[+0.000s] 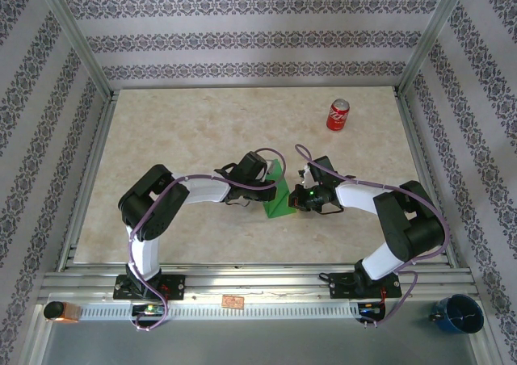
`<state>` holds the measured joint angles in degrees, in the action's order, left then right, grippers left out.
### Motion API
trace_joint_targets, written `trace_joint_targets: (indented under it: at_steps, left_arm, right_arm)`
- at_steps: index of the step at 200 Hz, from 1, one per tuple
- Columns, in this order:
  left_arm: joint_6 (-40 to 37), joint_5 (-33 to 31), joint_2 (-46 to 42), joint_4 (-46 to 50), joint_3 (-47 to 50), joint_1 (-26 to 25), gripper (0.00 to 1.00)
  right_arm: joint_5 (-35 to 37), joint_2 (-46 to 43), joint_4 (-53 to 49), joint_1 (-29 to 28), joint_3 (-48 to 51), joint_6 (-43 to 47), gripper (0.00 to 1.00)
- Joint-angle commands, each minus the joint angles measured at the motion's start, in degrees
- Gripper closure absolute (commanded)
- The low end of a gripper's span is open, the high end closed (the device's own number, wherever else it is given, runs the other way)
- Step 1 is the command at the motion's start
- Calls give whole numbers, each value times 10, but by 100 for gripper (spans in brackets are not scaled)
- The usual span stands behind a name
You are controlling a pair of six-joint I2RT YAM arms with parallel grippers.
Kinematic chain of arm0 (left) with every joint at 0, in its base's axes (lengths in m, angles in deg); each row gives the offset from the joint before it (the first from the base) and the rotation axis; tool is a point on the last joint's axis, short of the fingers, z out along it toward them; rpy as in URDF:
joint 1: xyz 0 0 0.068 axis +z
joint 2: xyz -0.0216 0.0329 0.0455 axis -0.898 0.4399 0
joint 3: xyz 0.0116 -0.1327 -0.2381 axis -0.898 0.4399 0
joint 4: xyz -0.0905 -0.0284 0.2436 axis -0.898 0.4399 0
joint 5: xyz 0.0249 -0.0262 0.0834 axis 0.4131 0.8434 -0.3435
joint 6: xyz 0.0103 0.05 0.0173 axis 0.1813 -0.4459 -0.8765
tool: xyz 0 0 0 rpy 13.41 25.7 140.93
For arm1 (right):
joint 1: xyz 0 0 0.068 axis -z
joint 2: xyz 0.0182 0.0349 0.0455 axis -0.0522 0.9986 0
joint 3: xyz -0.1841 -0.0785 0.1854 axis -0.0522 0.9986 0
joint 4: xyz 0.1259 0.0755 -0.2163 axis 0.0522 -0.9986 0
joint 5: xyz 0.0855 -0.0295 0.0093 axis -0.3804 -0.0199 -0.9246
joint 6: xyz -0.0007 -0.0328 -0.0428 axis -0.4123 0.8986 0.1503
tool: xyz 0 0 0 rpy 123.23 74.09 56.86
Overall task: Fold a paper plane with a square sheet of paper (pick it up from the middle)
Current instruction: Fold the triangle a second time at the center of the table.
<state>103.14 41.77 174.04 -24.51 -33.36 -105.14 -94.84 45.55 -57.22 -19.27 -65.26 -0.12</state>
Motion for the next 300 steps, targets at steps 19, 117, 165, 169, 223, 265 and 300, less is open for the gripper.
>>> trace_joint_targets:
  at_steps: [19,117,165,169,223,265,300]
  left_arm:
    - [1,-9,-5,-9,21,10,100]
    - [12,-20,-38,-52,62,10,100]
    - [18,-24,-43,-62,66,10,100]
    - [19,-24,-41,-61,65,11,100]
    - [20,-42,-45,-58,68,12,100]
    - [16,-45,-50,-54,70,15,100]
    - [20,-40,-42,-58,69,16,100]
  right_arm:
    - [36,16,-52,5,11,10,99]
    - [36,17,-54,6,9,10,99]
    - [35,19,-54,6,9,10,99]
    - [35,19,-53,6,9,10,99]
    - [32,21,-52,6,9,11,99]
    - [32,20,-52,6,9,11,99]
    - [32,21,-53,6,9,10,98]
